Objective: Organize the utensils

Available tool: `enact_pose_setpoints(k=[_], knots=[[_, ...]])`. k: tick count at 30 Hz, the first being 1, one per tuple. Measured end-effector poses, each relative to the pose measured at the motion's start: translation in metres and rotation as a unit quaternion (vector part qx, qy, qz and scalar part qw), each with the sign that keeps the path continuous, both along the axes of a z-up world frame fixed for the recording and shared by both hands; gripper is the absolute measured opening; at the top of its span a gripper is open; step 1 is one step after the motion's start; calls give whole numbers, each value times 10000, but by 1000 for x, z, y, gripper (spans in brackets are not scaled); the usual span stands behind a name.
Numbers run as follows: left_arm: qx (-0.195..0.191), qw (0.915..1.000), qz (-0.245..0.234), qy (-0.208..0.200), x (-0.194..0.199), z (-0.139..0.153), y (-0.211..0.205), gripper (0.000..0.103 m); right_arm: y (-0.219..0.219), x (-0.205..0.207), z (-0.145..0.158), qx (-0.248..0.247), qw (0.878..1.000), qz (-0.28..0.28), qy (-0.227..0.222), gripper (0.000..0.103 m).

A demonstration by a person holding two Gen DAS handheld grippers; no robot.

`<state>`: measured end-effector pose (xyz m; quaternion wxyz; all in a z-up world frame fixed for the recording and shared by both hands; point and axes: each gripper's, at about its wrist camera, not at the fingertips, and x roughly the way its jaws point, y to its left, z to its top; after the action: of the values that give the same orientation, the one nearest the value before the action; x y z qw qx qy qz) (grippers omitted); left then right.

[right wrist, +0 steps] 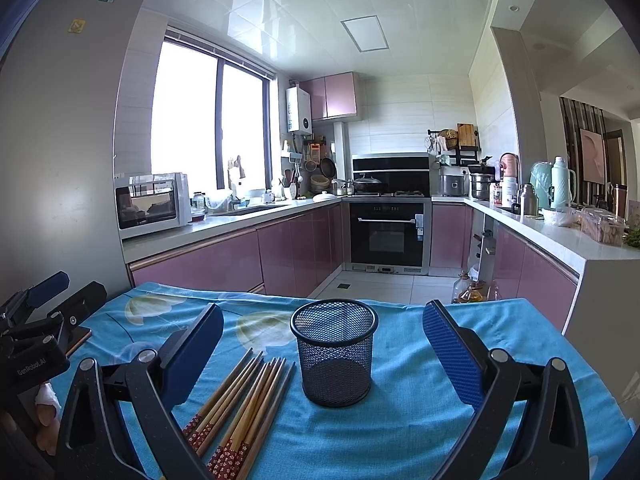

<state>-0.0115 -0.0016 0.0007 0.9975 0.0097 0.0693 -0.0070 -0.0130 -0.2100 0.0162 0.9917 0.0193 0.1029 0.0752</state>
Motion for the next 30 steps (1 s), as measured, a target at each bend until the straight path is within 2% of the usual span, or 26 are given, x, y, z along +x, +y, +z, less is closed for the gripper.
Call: enact_pose_setpoints(k=[12, 20, 22, 25, 28, 30], knots=[[3, 10000, -10, 30, 1, -3, -4, 97, -2, 2, -2, 10, 10000, 26, 46, 97], [61, 9996, -110, 265, 7, -8, -9, 97, 3, 12, -11, 17, 9989, 260, 389, 97], [113, 9987, -208, 456, 13, -11, -10, 97, 6, 18, -17, 21, 9974, 388, 614, 97], [282, 9951, -309, 894, 28, -21, -12, 97, 13, 34, -31, -63, 9909, 649, 1181, 97], [386, 9878, -493, 1429, 44, -34, -14, 97, 23, 50, -53, -250, 9792, 779, 1855, 97], [454, 9831, -510, 1699, 55, -45, -14, 97, 25, 58, -66, -201, 9714, 875, 2200, 97]])
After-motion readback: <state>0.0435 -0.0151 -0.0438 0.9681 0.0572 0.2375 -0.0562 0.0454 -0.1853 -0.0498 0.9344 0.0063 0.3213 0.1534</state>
